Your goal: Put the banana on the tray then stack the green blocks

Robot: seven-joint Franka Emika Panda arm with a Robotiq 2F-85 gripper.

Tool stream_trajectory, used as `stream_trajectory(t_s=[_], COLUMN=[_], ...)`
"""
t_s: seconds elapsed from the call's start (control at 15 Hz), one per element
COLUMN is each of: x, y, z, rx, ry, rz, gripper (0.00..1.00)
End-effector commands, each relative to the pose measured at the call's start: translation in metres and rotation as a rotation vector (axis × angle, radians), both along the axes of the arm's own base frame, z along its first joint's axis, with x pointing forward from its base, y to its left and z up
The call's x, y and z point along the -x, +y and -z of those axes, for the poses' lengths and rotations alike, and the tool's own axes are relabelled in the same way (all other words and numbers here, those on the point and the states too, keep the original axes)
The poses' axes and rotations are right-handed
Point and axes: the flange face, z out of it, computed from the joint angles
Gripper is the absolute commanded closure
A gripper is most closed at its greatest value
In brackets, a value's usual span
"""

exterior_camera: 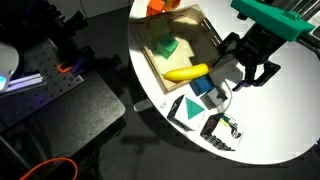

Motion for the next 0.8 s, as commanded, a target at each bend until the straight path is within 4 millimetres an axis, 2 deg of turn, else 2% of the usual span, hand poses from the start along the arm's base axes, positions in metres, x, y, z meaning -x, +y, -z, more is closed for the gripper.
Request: stream_trajectory(t_s=[0.0,0.27,0.73], x=[-0.001,0.000,0.004], y=[-0.001,-0.001,-0.001], z=[0.000,0.002,0.025], rx=[0.000,-0.001,-0.004], ry=[0.000,0.012,0.057], rz=[0.000,0.003,0.018], gripper=[0.00,0.00,0.00])
